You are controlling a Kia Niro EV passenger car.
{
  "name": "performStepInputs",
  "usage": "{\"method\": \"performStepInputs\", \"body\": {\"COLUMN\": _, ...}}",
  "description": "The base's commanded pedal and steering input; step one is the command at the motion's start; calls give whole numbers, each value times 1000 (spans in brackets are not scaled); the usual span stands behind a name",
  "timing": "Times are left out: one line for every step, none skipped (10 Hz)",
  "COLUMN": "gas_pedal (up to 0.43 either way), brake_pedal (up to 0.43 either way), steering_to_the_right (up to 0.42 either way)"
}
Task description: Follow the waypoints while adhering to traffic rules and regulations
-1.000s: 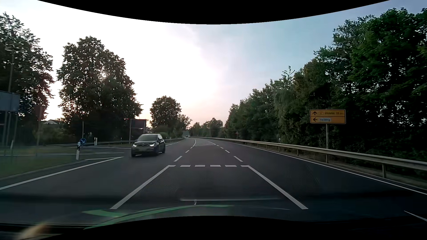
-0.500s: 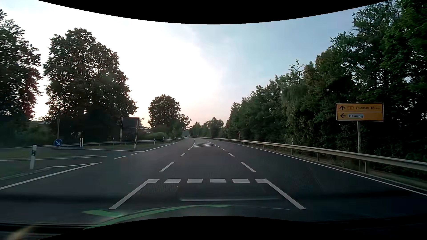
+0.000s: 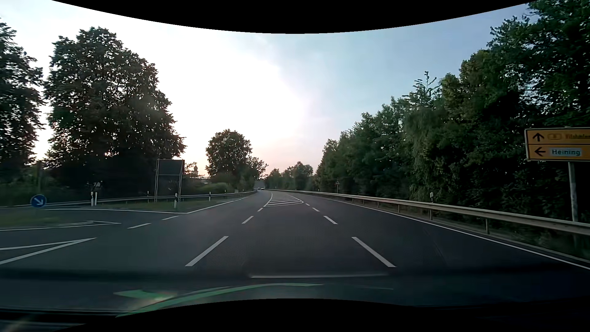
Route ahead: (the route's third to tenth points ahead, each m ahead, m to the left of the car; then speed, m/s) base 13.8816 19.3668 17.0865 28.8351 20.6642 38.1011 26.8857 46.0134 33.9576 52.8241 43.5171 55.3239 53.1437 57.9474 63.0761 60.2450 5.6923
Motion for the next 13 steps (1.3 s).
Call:
{"method": "performStepInputs", "body": {"gas_pedal": 67, "brake_pedal": 0, "steering_to_the_right": -94}}
{"method": "performStepInputs", "body": {"gas_pedal": 130, "brake_pedal": 0, "steering_to_the_right": -122}}
{"method": "performStepInputs", "body": {"gas_pedal": 157, "brake_pedal": 0, "steering_to_the_right": -156}}
{"method": "performStepInputs", "body": {"gas_pedal": 169, "brake_pedal": 0, "steering_to_the_right": -193}}
{"method": "performStepInputs", "body": {"gas_pedal": 169, "brake_pedal": 0, "steering_to_the_right": -223}}
{"method": "performStepInputs", "body": {"gas_pedal": 169, "brake_pedal": 0, "steering_to_the_right": -246}}
{"method": "performStepInputs", "body": {"gas_pedal": 169, "brake_pedal": 0, "steering_to_the_right": -275}}
{"method": "performStepInputs", "body": {"gas_pedal": 157, "brake_pedal": 0, "steering_to_the_right": -297}}
{"method": "performStepInputs", "body": {"gas_pedal": 157, "brake_pedal": 0, "steering_to_the_right": -303}}
{"method": "performStepInputs", "body": {"gas_pedal": 157, "brake_pedal": 0, "steering_to_the_right": -300}}
{"method": "performStepInputs", "body": {"gas_pedal": 157, "brake_pedal": 0, "steering_to_the_right": -293}}
{"method": "performStepInputs", "body": {"gas_pedal": 157, "brake_pedal": 0, "steering_to_the_right": -286}}
{"method": "performStepInputs", "body": {"gas_pedal": 157, "brake_pedal": 0, "steering_to_the_right": -276}}
